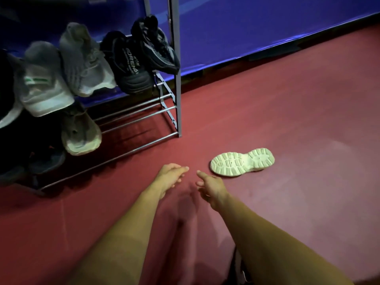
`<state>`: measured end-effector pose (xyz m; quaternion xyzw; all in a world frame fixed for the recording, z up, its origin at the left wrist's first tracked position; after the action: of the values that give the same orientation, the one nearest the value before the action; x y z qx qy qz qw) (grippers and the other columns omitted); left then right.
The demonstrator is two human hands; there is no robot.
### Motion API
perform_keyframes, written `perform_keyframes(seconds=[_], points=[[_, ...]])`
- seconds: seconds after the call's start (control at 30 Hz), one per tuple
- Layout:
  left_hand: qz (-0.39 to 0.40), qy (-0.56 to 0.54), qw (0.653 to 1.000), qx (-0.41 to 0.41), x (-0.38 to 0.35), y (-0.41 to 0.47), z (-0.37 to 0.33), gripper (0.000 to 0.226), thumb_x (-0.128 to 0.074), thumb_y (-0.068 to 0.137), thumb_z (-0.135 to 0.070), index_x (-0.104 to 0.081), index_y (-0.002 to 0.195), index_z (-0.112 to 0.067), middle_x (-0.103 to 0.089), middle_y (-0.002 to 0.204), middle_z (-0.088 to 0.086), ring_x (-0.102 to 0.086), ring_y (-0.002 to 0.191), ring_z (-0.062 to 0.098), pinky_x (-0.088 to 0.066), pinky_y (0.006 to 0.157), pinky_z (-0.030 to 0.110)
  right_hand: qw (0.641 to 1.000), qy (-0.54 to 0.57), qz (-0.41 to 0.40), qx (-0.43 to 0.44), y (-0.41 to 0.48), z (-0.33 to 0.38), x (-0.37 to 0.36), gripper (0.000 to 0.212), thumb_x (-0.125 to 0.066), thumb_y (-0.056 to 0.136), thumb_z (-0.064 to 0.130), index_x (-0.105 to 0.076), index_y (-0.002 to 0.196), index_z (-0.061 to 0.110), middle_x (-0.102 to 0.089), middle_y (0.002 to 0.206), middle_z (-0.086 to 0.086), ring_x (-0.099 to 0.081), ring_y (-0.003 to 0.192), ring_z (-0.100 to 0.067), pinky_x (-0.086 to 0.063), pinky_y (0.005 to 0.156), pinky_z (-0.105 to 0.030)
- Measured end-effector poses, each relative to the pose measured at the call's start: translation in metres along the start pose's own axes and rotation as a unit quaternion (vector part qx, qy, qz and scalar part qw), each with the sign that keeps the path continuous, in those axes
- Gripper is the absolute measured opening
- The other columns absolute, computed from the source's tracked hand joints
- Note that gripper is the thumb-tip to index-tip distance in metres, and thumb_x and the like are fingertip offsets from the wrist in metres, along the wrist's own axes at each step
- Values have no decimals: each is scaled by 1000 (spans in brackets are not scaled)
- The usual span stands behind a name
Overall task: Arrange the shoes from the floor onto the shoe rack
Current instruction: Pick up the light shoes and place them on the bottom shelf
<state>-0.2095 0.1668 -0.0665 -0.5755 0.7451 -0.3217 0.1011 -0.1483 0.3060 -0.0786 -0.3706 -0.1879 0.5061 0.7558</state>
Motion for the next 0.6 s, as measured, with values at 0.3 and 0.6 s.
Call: perform_keyframes(seconds=[0.3, 0.6], points=[[39, 83, 996, -4, -76, 66, -12, 31, -71, 86, -32, -67, 106, -9, -65, 84, 0, -54, 68, 11, -42, 48, 16, 997, 31, -60, -22, 44, 13, 61, 20, -69, 91, 28, -64, 97, 10, -52, 69, -6, -45, 53, -15, -33, 51, -23], [24, 240, 970, -23, -125, 114, -6, 38, -72, 73, -46, -56, 99, -24, -61, 108, -1, -59, 100, 19, -49, 89, 37, 985, -6, -161, -64, 92, 11, 126, 34, -73, 87, 36, -61, 78, 5, -62, 72, -10, -47, 49, -17, -38, 48, -25]])
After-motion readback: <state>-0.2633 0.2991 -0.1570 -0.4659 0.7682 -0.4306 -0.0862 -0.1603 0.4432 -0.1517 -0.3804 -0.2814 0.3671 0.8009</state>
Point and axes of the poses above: each hand's wrist, its own y-axis towards the middle knuckle, its own x-axis out of the back of the hand, z = x × y, the point moved 2 cm from there along y, towards the middle knuckle
